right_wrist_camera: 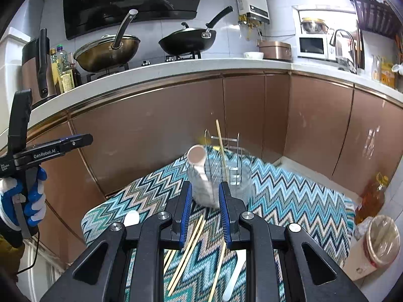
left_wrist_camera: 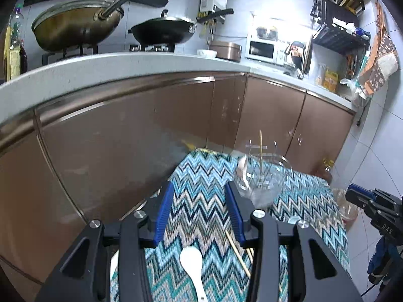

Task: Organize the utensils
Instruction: 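Move both tools back down toward the remaining chopsticks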

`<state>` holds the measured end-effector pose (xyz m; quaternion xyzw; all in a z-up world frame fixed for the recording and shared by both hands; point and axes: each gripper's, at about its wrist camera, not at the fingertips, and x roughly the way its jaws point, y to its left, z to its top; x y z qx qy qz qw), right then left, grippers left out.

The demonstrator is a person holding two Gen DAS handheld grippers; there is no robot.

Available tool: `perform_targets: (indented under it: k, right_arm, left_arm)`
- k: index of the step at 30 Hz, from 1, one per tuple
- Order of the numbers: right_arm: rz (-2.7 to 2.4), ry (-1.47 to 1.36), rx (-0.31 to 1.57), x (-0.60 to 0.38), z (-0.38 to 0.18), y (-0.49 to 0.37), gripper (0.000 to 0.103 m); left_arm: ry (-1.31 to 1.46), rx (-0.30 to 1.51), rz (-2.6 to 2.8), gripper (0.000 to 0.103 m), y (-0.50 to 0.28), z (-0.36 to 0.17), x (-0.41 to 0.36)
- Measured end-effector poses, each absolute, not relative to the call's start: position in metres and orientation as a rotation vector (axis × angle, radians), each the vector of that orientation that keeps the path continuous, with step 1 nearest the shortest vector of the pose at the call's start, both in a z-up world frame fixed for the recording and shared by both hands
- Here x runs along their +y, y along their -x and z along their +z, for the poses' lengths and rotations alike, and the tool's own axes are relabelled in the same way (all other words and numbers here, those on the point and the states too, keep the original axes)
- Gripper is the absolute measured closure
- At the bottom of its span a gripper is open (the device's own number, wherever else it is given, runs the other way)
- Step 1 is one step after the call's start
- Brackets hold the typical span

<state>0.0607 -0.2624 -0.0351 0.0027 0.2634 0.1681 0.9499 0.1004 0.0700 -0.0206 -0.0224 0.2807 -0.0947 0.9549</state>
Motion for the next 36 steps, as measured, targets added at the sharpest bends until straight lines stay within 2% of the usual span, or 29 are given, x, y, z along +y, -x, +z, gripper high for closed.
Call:
perform_targets:
  k: [18, 32, 36]
  right_arm:
    - [0.395, -0.015, 0.659, -0.247, -0.055, -0.048, 0.081]
    - [0.436, -0.037, 0.861, -0.225, -0.107, -0.096, 0.081]
    - [0.442, -0.063, 0.941, -0.223, -0.128, -0.12, 0.083]
  left_arm:
    - [0.046, 0.772, -0.277, 0.063, -0.086, -0.067, 0.072]
    - [0.157, 1.0, -0.369, 0.064, -0.142, -0.132, 0.046]
    - [0.177, 1.086, -0.381, 0.069, -0.162, -0.155, 0.03]
